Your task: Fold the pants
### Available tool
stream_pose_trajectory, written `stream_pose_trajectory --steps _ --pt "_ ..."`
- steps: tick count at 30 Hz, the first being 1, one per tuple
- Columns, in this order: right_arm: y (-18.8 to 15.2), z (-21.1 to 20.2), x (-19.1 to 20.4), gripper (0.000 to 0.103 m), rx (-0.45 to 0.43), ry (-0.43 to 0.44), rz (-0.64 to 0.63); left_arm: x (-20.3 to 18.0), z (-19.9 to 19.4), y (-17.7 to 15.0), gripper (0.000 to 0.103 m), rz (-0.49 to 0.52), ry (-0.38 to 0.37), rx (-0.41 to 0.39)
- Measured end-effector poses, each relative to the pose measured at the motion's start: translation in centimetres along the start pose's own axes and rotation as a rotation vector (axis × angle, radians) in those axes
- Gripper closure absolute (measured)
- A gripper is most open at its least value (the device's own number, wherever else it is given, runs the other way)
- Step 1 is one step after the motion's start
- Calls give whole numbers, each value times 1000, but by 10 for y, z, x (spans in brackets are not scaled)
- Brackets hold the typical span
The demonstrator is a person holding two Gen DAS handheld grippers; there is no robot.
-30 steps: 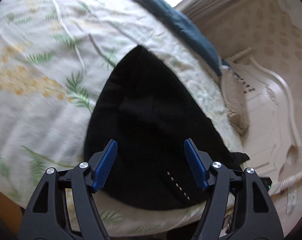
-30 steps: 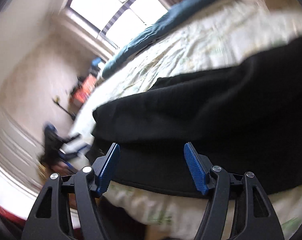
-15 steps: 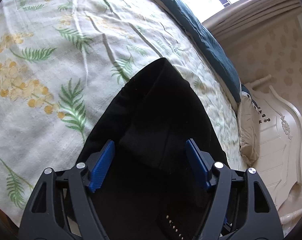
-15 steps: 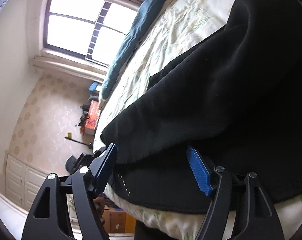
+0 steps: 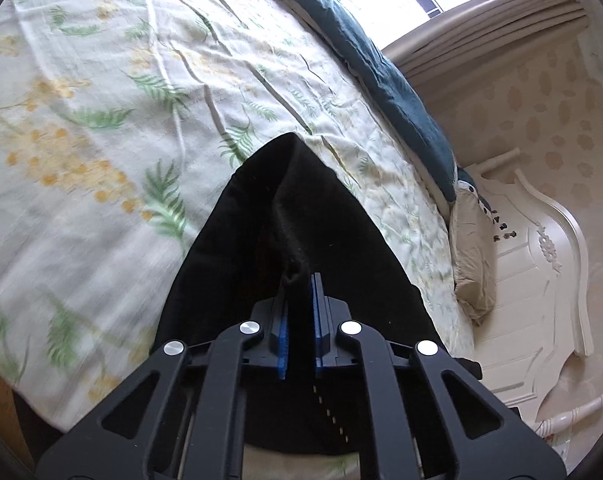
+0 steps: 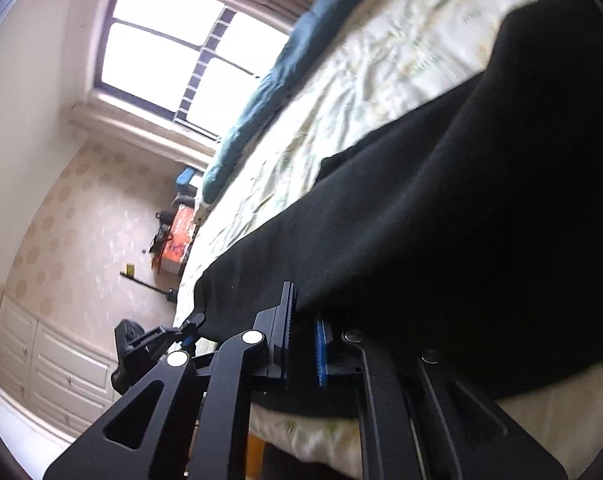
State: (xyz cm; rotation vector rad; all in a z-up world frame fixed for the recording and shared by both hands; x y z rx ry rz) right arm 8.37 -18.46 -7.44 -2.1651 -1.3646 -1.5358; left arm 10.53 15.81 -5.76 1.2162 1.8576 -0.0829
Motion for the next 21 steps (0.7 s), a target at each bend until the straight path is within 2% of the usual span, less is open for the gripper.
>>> stream_pose_trajectory --steps 2,9,12,16,18,21 --pt "-6 -3 -2 94 23 4 9 2 -9 -6 95 -3 -6 -3" --pt "-40 3 -36 94 118 -40 77 43 -17 -30 95 -37 72 31" --pt "-45 8 -46 94 129 -37 102 55 -14 -35 95 -65 46 51" --pt "-46 7 -43 93 141 -19 99 47 -18 -35 95 -16 59 44" --pt "-47 2 -44 91 142 -3 109 38 -26 -36 94 54 112 25" --pt "-43 -14 -48 81 131 7 124 21 -41 -40 92 177 197 -6"
Point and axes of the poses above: each gripper's, at about its wrist camera, not at the fingertips, and z roughly the way its jaws point, x to its left, y to its top, the point moved 7 cm from there along z, roughly the way its jaws point, and after that the axes turned 2 degrees about z, right-handed, at the moved point
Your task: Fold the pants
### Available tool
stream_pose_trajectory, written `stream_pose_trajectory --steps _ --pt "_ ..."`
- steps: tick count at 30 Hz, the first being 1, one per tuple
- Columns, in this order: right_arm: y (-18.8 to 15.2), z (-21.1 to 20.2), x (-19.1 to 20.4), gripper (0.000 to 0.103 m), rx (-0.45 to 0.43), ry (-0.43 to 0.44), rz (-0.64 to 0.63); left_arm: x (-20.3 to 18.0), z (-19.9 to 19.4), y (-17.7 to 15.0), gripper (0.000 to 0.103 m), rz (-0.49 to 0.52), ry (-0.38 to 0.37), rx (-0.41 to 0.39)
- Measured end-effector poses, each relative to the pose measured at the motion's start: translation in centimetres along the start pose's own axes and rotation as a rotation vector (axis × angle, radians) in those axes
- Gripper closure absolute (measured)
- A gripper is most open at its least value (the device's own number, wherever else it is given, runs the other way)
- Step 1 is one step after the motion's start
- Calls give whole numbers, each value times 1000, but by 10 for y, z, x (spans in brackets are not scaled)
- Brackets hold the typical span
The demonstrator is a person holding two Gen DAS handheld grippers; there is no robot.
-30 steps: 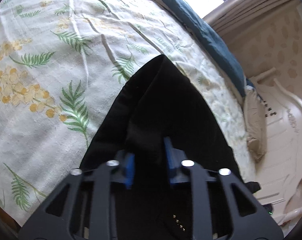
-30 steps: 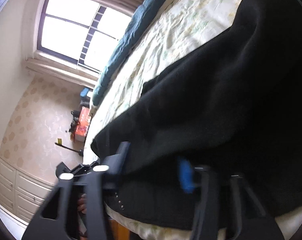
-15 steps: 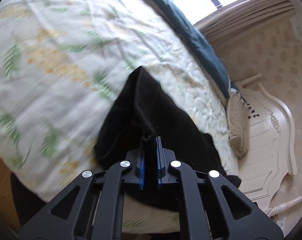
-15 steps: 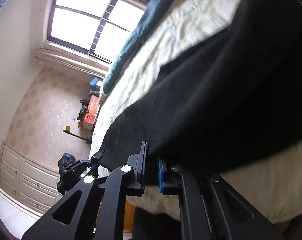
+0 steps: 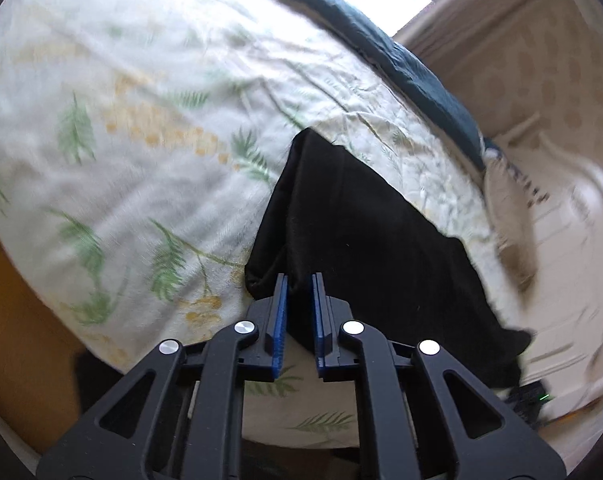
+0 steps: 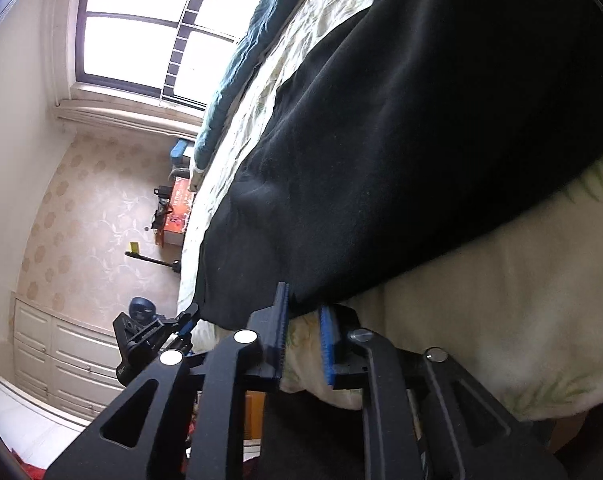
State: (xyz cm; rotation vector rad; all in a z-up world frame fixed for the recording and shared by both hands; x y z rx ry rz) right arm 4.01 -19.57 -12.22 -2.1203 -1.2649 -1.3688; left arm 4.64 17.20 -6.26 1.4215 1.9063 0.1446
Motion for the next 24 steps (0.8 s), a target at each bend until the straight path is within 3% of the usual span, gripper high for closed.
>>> stream_pose_trajectory --steps 2,4,6,11,14,17,20,24 --pt "6 -18 -4 73 -41 -17 -2 -11 -12 1 83 63 32 -24" --pt "16 -43 -11 64 -109 -46 -6 -27 -23 4 56 108 35 -50" --pt "32 -78 -23 61 -206 -76 7 -41 -26 9 47 137 25 -68" --pt "83 -213 -83 57 -567 -141 159 -76 2 28 39 186 21 -79" --pt "99 -301 -137 56 -791 -140 340 -90 23 31 33 195 15 -61" --pt "107 -371 -179 56 -952 -198 446 -93 44 30 31 217 58 -48" --pt "133 -413 -194 56 -984 -315 380 -88 64 24 27 242 129 -25" --pt "190 -422 -217 56 -803 -437 240 -76 78 17 23 228 131 11"
Point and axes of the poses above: each gripper's, at about its wrist camera, not at the fingertips, and z roughly the way its jaws point, x to its left, y to its top, the point moved 7 cm from there along z, roughly the way its jaws point, and after that the axes turned 2 degrees about z, right-handed, at the moved point
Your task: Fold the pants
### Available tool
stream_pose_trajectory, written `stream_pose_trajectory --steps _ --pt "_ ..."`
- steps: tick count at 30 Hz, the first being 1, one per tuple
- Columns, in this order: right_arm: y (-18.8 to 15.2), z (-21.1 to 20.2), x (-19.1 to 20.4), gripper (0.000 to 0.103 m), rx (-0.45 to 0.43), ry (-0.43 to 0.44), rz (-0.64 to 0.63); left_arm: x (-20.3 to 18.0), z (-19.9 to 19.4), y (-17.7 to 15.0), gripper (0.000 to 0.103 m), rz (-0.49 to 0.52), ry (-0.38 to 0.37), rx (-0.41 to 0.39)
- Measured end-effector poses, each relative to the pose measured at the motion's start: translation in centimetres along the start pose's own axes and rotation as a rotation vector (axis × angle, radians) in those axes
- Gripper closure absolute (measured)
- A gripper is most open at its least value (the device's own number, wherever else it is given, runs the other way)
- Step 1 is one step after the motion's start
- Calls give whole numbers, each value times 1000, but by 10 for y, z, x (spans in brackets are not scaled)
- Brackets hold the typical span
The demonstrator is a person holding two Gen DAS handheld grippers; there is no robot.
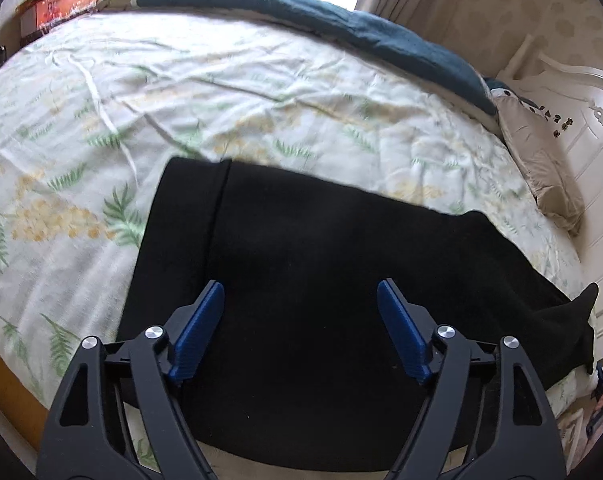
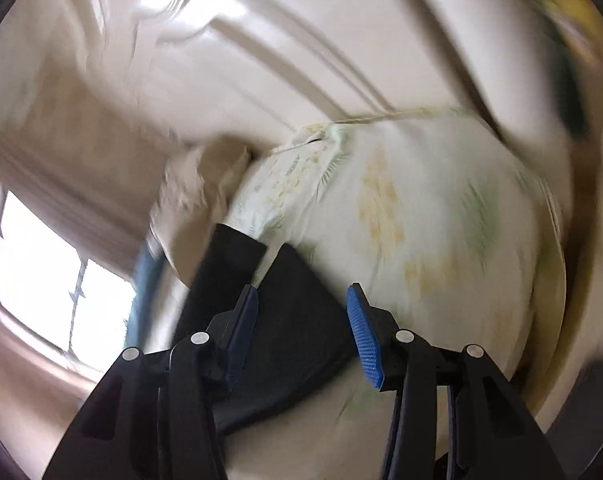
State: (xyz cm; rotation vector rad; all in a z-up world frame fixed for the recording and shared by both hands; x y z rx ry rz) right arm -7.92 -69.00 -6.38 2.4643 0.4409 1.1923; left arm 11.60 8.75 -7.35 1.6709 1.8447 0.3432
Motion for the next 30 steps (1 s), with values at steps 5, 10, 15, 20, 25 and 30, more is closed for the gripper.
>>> stream_pose_trajectory --steps 5,10,15,20,25,30 --pt "5 49 5 56 187 38 -58 -1 2 -3 12 -1 -14 -14" --pt "-21 64 42 79 314 -35 -316 -5 8 -5 10 25 29 -15" --pt "-2 53 70 90 202 -82 -453 -6 10 -3 7 0 47 -15" --pt "5 77 53 87 233 -186 -532 -3 9 -2 7 -36 20 -19" --pt "31 72 23 82 179 -124 -313 -3 9 -3 7 -32 10 -24" --pt "45 55 23 78 85 -198 -289 -4 9 -3 6 -25 13 -28"
Point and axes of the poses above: each gripper's, at about its wrist camera, not at the fingertips, and z roughly the way its jaws point, x to its left, y to its top, the point moved 7 cm from there along z, roughly the way its jaws point, and after that the axes turned 2 degrees about z, right-handed, at the moved point
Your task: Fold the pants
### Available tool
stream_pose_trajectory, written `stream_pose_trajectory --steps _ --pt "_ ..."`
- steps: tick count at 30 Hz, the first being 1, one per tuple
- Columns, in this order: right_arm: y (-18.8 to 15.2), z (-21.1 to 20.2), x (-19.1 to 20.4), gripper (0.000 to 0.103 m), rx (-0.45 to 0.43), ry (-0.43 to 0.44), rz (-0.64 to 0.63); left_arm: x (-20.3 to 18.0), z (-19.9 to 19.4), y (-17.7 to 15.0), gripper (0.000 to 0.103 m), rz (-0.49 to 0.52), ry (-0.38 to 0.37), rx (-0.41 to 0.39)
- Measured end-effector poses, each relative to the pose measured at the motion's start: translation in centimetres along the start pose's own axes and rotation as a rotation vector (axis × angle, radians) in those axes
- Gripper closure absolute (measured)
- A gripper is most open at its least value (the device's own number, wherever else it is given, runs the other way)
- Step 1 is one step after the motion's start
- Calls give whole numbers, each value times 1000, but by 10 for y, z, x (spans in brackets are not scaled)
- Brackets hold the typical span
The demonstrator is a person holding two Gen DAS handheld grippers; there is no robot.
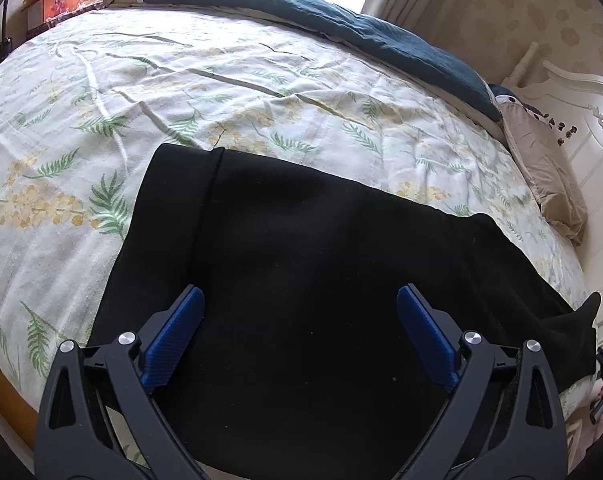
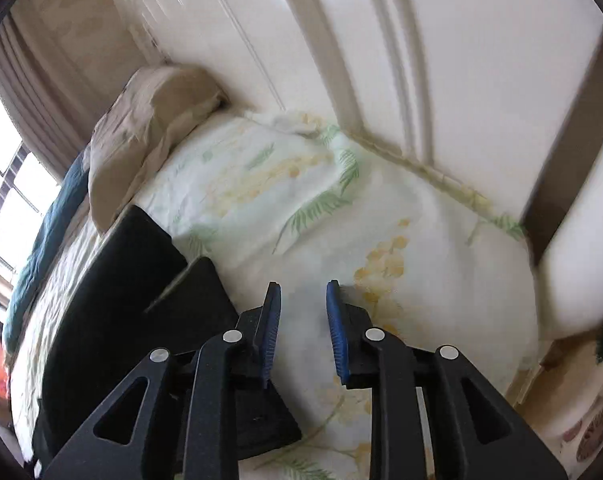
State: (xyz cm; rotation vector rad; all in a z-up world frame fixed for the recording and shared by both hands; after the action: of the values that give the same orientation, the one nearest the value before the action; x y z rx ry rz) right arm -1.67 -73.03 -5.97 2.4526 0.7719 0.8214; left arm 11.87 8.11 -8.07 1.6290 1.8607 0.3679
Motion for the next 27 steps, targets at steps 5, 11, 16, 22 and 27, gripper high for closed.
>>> stream_pose_trajectory --steps 5,11,16,22,27 --pt "9 20 26 61 -3 -17 -119 -1 1 0 4 2 1 -3" --pt "7 41 36 95 96 40 -139 -2 2 0 4 11 9 -7" --pt "15 43 21 103 30 -154 -124 -4 5 0 3 25 28 -13" --pt "9 14 39 92 3 204 131 -2 5 1 3 15 17 -18" --pt "-10 42 57 62 121 251 228 0 6 1 3 -2 13 -19"
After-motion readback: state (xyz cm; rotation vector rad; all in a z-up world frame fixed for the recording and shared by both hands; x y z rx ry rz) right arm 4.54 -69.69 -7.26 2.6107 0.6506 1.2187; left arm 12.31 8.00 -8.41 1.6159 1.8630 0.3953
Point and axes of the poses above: each gripper's, at about its wrist camera, not at the fingertips, and z roughly the way its jaws point, x to its left, y to its top, the point moved 7 cm from there along z, roughly the way its jaws point, and after that the axes turned 2 degrees about z, right-handed, at the moved point
